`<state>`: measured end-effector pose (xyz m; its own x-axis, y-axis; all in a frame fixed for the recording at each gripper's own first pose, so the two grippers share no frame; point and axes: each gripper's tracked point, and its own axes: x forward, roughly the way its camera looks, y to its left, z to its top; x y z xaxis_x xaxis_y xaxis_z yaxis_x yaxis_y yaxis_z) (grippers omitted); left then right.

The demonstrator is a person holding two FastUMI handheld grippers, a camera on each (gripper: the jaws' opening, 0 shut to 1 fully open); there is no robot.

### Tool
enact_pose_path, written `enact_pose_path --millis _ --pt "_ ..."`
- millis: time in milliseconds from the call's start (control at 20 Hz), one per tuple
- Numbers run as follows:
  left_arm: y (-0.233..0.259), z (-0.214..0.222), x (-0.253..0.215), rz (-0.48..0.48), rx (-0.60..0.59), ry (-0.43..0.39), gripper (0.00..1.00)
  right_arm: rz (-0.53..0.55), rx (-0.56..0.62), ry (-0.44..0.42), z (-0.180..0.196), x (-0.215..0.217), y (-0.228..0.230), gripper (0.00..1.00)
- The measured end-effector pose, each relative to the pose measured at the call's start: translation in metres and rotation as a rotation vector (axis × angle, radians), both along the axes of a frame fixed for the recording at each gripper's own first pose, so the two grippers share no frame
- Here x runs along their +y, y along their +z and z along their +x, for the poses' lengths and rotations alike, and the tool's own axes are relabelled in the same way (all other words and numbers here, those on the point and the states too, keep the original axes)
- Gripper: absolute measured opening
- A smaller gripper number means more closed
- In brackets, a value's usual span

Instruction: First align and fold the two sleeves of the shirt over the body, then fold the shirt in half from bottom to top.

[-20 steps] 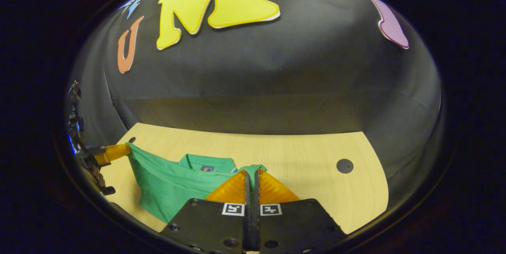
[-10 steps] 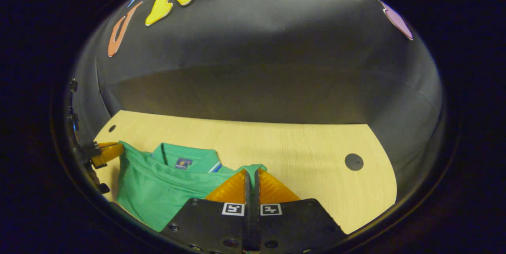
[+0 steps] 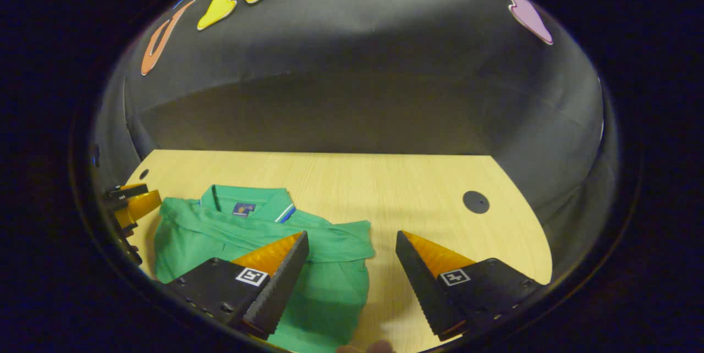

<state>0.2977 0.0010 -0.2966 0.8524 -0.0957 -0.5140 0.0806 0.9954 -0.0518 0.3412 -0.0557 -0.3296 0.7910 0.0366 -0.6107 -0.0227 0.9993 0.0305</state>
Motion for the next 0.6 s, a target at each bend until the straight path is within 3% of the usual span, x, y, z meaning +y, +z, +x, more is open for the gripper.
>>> enact_pose_path --millis 350,600 --pt "0.12 -0.051 -0.015 -0.02 -0.15 0.061 1.0 -0.019 -0.211 0.035 -0.062 0.0 0.118 0.96" --pt "0.217 -0.149 -0.043 -0.028 -0.261 0.103 1.0 -0.009 -0.371 0.012 -0.158 -0.03 0.207 0.97"
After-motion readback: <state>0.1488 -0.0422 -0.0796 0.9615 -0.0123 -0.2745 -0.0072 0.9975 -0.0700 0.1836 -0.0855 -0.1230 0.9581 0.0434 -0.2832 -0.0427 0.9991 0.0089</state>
